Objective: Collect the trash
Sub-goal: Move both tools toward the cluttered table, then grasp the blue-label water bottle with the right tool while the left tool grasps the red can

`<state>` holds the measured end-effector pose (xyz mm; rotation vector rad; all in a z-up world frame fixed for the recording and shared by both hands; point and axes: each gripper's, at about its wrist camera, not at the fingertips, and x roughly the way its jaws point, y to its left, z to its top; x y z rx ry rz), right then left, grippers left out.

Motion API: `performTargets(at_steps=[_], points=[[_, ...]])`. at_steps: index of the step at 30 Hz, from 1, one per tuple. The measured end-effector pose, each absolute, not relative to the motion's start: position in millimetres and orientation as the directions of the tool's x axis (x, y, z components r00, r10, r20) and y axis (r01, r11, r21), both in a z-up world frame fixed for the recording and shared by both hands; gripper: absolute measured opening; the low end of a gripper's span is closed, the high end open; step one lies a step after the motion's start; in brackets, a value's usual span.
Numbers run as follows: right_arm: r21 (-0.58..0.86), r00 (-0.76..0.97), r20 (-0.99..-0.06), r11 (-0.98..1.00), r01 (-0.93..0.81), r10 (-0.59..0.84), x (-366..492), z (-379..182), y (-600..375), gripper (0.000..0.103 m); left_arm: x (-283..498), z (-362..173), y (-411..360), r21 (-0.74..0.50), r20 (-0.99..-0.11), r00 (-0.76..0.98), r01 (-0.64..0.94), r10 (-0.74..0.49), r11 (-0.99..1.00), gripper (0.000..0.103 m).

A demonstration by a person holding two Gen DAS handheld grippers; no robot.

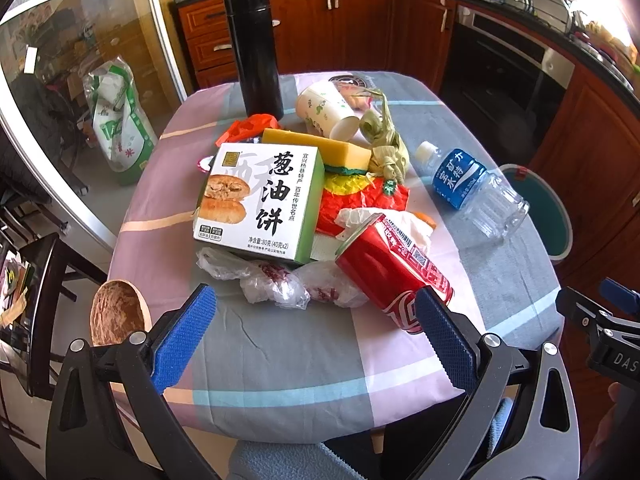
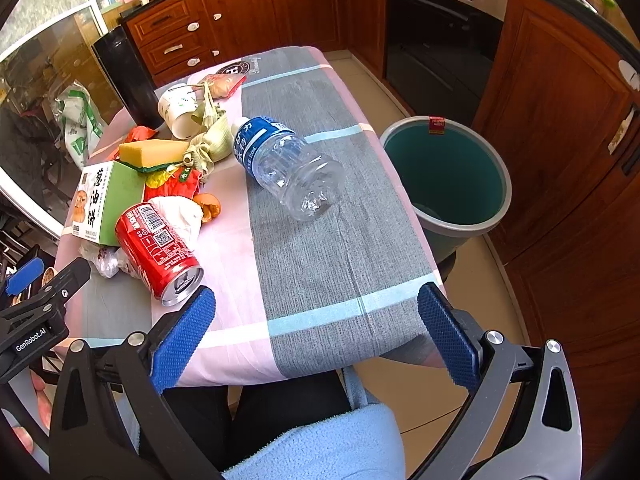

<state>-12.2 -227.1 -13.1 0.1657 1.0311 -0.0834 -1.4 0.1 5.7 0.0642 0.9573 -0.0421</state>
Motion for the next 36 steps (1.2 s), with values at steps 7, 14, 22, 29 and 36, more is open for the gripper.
performTargets(at_steps=[7,14,22,29,36], points=[[0.101,0.508,-0.861,0.983,0.151,0.010,-11.6,-13.9,-229.5,0.097,1.1,7.1,-6.3,0.032,-0.820,0.572,0.065,-0.011,0.997,0.100],[0.111,0.499,-0.866,0.981,0.160,0.016,-10.7,-20.9,-235.1,0.097,3.7,-3.8,-6.9,0.038,-0.826,0.563,0.064,-0.005,0.997,0.100],[0.088,0.497,-0.868,0.984,0.157,-0.002,-0.7,-28.4,-247.3,0.097,16.4,-22.2,-0.1,-0.096,-0.880,0.466,0.019,-0.094,0.995,0.100],[0.095,0.515,-0.857,0.984,0.149,0.005,18.7,-26.9,-265.3,0.097,30.1,-30.6,-14.5,-0.137,-0.898,0.420,0.018,-0.132,0.990,0.100],[0.084,0.540,-0.841,0.993,0.078,0.029,46.3,-20.7,-266.1,0.097,48.5,-47.0,-37.9,-0.134,-0.905,0.404,0.031,-0.135,0.990,0.099]])
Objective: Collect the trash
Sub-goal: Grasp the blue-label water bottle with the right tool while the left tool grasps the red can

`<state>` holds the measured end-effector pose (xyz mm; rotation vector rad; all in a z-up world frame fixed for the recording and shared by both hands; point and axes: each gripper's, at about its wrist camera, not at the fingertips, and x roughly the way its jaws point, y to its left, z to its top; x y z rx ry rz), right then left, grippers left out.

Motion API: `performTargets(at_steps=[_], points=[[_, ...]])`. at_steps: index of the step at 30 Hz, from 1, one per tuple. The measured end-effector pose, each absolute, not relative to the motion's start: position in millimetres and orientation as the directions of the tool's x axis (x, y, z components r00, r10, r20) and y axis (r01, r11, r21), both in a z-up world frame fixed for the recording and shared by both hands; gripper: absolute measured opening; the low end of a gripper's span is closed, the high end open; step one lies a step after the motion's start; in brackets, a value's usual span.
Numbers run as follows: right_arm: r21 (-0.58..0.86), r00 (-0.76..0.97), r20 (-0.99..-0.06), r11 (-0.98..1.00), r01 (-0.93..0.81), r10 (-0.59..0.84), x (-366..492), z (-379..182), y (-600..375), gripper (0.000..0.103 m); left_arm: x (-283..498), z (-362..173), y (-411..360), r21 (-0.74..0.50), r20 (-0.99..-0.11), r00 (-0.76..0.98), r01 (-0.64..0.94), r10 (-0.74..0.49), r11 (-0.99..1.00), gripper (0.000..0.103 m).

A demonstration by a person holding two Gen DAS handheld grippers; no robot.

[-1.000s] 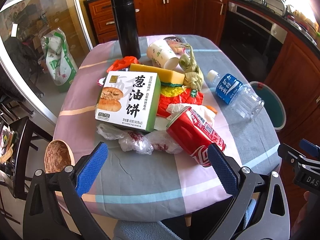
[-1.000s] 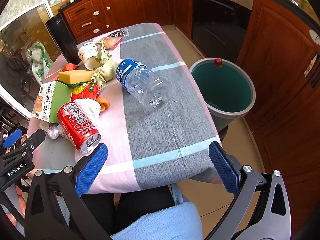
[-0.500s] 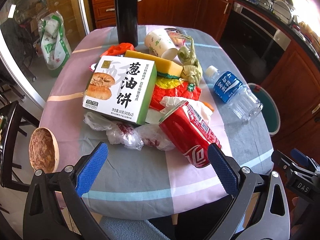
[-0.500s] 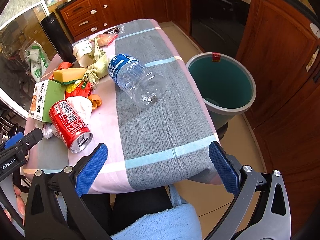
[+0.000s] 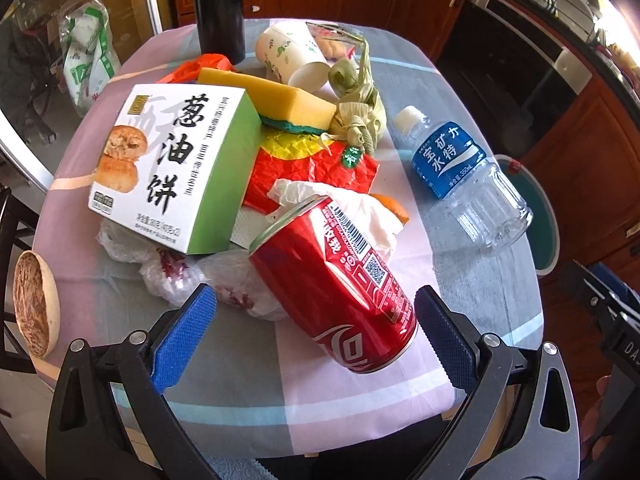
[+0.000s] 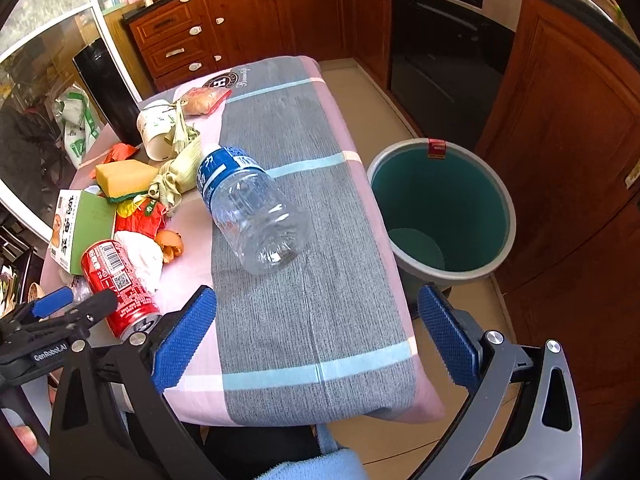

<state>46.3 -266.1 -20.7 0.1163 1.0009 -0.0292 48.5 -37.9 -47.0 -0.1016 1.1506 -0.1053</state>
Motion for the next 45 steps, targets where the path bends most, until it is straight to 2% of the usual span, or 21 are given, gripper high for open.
performTargets(at_steps=[1,2,3,6,7,14,20,25,29,30,31,32,33,35,39,45], points=[[0.078,0.538,-0.843,0.995,0.060,0.033,53.6,-20.1,-264.1,0.095,49.6,-49.1,-40.9,-0.139,-0.900,0.412,0.045,-0.145,0.989,0.098],[0.072,0.535,-0.844,0.997,0.042,0.038,59.1,-19.8,-261.5,0.093,48.5,-50.1,-43.7,-0.135,-0.895,0.420,0.061,-0.149,0.989,0.088],[0.070,0.531,-0.846,0.997,0.019,0.049,66.4,-19.9,-258.5,0.090,46.6,-49.9,-46.5,-0.125,-0.891,0.429,0.080,-0.147,0.989,0.074],[0.050,0.507,-0.860,0.998,-0.033,0.060,89.8,-23.3,-248.6,0.077,42.1,-46.0,-50.7,-0.109,-0.875,0.458,0.129,-0.157,0.986,0.064],[0.054,0.497,-0.865,0.997,-0.050,0.072,96.4,-24.9,-245.4,0.077,41.3,-44.4,-49.8,-0.110,-0.871,0.463,0.138,-0.162,0.984,0.063],[0.034,0.378,-0.920,0.983,-0.180,0.101,145.7,-51.2,-219.9,0.077,48.6,-45.6,-38.7,-0.209,-0.860,0.444,0.147,-0.254,0.967,0.064],[0.081,0.278,-0.951,0.979,-0.190,0.133,158.6,-83.0,-216.8,0.076,52.0,-57.6,-35.9,-0.206,-0.887,0.391,0.140,-0.245,0.969,0.074],[0.127,0.299,-0.938,0.976,-0.177,0.176,139.6,-85.1,-222.1,0.066,54.6,-65.2,-39.8,-0.194,-0.901,0.367,0.133,-0.230,0.972,0.084],[0.158,0.305,-0.933,0.979,-0.131,0.192,123.0,-84.7,-232.4,0.064,53.0,-68.6,-49.2,-0.145,-0.911,0.365,0.152,-0.192,0.978,0.087],[0.175,0.301,-0.932,0.977,-0.120,0.204,119.2,-85.4,-235.3,0.064,52.0,-67.5,-50.2,-0.145,-0.908,0.370,0.158,-0.195,0.977,0.084],[0.190,0.301,-0.929,0.975,-0.112,0.216,114.3,-85.7,-237.8,0.064,51.1,-65.4,-50.1,-0.149,-0.904,0.377,0.160,-0.200,0.976,0.078],[0.202,0.302,-0.926,0.974,-0.107,0.225,110.4,-85.7,-239.6,0.065,50.9,-63.6,-50.3,-0.153,-0.902,0.381,0.163,-0.205,0.975,0.065],[0.212,0.305,-0.923,0.972,-0.103,0.233,107.1,-85.6,-241.1,0.065,49.4,-61.1,-51.4,-0.158,-0.899,0.383,0.168,-0.212,0.973,0.057],[0.235,0.312,-0.916,0.968,-0.087,0.251,103.8,-86.5,-244.5,0.065,48.5,-54.8,-51.2,-0.167,-0.895,0.386,0.176,-0.224,0.970,0.050],[0.251,0.337,-0.904,0.965,-0.077,0.263,99.0,-88.9,-246.7,0.064,39.7,-40.9,-50.7,-0.136,-0.887,0.413,0.196,-0.208,0.971,0.049],[0.326,0.380,-0.866,0.943,-0.064,0.325,83.7,-80.0,-255.8,0.063,43.7,-17.1,-44.8,-0.159,-0.866,0.442,0.202,-0.235,0.966,0.049]])
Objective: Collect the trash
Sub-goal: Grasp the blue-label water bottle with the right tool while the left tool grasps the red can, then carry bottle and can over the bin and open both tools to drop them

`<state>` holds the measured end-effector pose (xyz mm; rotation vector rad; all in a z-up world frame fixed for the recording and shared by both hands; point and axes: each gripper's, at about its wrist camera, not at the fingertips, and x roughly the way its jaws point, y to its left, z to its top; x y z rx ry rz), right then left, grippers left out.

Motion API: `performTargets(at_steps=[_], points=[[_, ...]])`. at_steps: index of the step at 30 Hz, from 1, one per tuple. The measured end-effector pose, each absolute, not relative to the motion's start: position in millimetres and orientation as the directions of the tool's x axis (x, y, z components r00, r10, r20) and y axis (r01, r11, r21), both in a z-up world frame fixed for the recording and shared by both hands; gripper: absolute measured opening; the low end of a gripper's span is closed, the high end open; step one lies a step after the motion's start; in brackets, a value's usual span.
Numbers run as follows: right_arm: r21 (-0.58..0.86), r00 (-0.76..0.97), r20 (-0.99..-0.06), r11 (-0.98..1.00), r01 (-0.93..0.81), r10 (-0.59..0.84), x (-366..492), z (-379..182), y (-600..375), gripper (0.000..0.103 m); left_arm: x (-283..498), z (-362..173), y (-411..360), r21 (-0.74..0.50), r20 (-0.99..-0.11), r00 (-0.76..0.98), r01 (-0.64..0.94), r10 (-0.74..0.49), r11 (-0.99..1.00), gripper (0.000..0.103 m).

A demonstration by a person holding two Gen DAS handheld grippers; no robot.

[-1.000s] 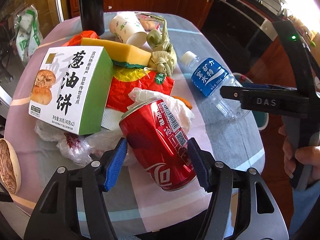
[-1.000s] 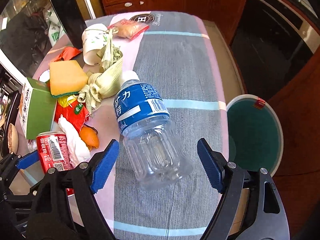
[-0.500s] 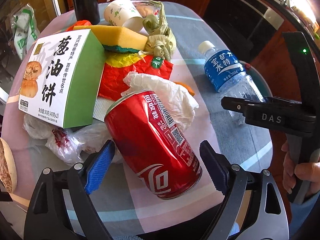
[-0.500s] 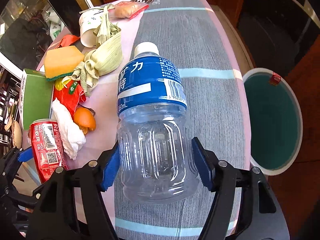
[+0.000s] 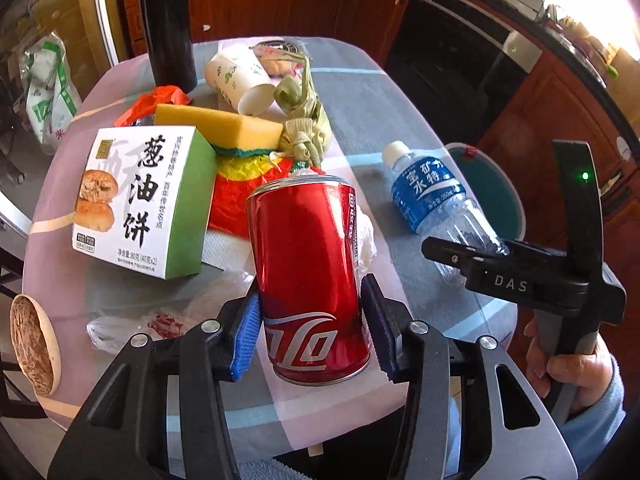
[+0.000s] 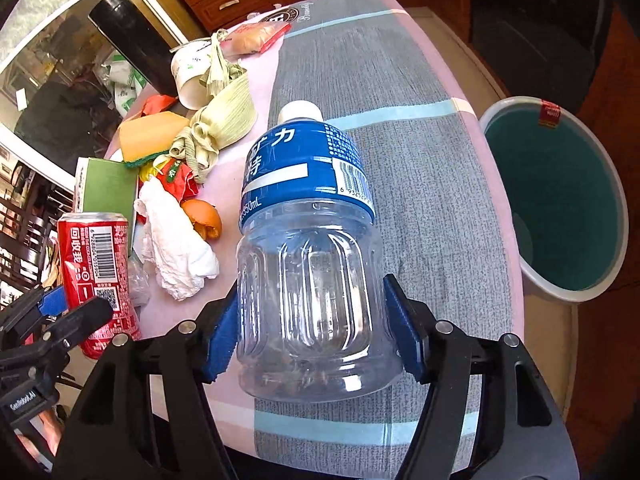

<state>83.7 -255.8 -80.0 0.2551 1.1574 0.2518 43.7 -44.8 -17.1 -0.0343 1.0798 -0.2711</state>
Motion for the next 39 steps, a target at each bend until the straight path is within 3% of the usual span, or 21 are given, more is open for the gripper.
performTargets(at_steps=[15,26,34,39], points=[[0.454,0.458,-0.792,0.891,0.002,0.403,71.1,-56.3,-307.8,0.061,63.2,9.3,-93.3,-0.147,-0.843,0.461,0.301,-0.278,0.942,0.049],[0.422,0.557,-0.781,0.896,0.136,0.284,82.6,-27.9,-384.3,0.061,97.9,3.8,-148.3,-0.157,-0.854,0.405,0.398,-0.327,0.904,0.049],[0.331,0.399,-0.898,0.881,0.339,0.184,117.4,-96.8,-453.5,0.062,132.9,-4.5,-223.1,-0.179,-0.853,0.339,0.523,-0.397,0.833,0.049],[0.323,0.299,-0.930,0.866,0.381,0.215,137.9,-140.2,-458.8,0.062,158.2,-23.5,-263.4,-0.202,-0.870,0.268,0.572,-0.414,0.795,0.049]])
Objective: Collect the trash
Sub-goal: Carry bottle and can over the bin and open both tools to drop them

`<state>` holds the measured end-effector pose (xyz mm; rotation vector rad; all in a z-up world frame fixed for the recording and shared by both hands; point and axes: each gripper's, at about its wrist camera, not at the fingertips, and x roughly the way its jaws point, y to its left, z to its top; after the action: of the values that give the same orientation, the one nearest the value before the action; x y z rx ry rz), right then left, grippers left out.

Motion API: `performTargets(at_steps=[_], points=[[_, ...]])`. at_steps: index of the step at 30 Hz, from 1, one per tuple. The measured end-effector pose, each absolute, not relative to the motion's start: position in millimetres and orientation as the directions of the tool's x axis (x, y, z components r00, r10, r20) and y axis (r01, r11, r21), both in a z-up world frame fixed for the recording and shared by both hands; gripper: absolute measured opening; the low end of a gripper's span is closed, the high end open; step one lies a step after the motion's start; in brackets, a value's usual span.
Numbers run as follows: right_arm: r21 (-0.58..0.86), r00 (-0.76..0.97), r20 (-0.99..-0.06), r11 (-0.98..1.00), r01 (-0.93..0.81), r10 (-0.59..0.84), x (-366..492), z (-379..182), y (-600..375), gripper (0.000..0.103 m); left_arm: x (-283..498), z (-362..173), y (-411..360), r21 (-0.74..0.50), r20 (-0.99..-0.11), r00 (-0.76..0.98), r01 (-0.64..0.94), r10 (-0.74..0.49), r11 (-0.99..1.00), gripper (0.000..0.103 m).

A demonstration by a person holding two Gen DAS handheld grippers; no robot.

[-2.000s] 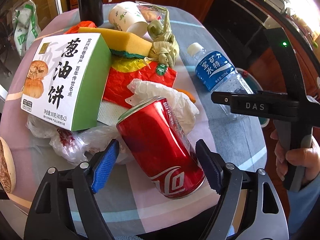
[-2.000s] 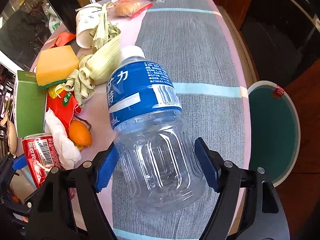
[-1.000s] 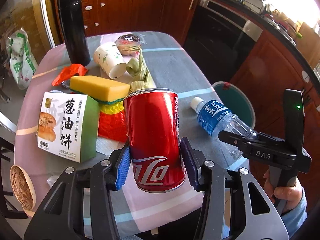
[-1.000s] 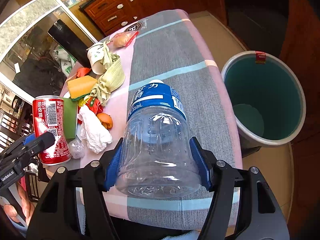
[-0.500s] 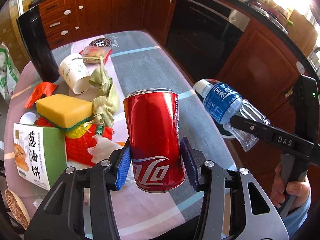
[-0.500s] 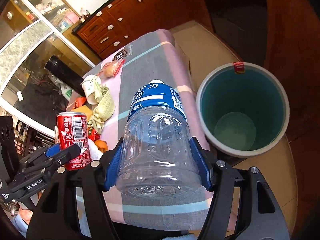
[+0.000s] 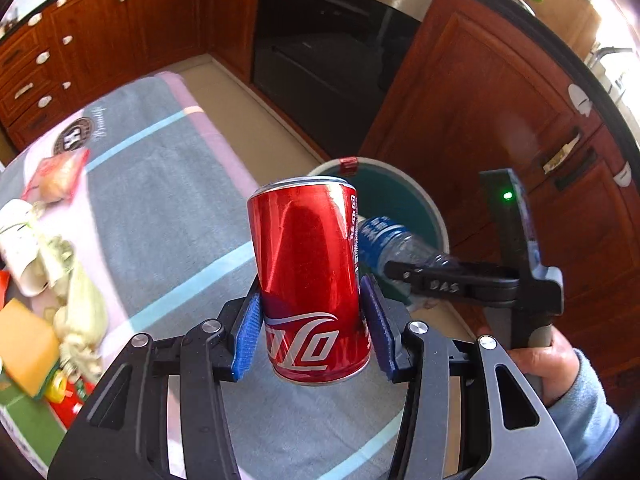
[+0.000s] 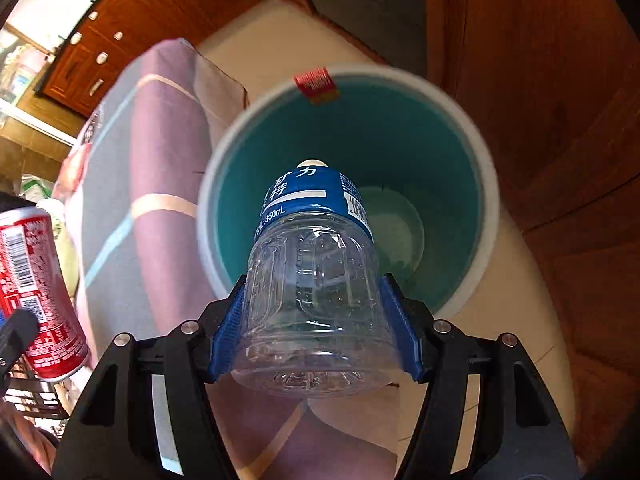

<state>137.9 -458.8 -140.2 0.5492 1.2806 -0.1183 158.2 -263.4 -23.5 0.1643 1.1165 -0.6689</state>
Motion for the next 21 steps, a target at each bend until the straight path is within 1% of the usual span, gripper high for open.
performTargets(at_steps=[5,11,14,16,17,19,21], points=[[0.308,0.267,-0.940,0.869,0.387,0.214,141.7,-148.7,-461.3,0.063,174.4,-43.2,-294.4,-0.218,-0.882,0.220,0.594,-0.417,0.774,0.049],[0.263,0.275,-0.948,0.884,0.386,0.162,131.0,-135.3,-471.2,0.063,181.2,-58.2,-317.6,-0.233,-0.885,0.187,0.616,-0.427,0.752,0.049],[0.243,0.280,-0.950,0.885,0.398,0.136,123.4,-127.8,-477.2,0.068,178.9,-63.1,-325.9,-0.235,-0.888,0.172,0.627,-0.427,0.742,0.049],[0.224,0.281,-0.953,0.890,0.397,0.115,123.2,-123.1,-478.4,0.073,176.9,-65.0,-332.3,-0.232,-0.890,0.167,0.634,-0.424,0.738,0.049],[0.216,0.279,-0.954,0.892,0.397,0.107,121.8,-121.4,-478.3,0.073,177.6,-66.8,-336.0,-0.235,-0.893,0.159,0.634,-0.422,0.736,0.050],[0.213,0.277,-0.955,0.893,0.396,0.105,120.3,-119.2,-477.9,0.074,176.8,-66.5,-339.3,-0.240,-0.893,0.153,0.635,-0.424,0.734,0.061],[0.211,0.276,-0.956,0.893,0.397,0.103,119.3,-118.1,-476.8,0.077,175.1,-64.0,-336.2,-0.217,-0.890,0.185,0.632,-0.417,0.744,0.067]])
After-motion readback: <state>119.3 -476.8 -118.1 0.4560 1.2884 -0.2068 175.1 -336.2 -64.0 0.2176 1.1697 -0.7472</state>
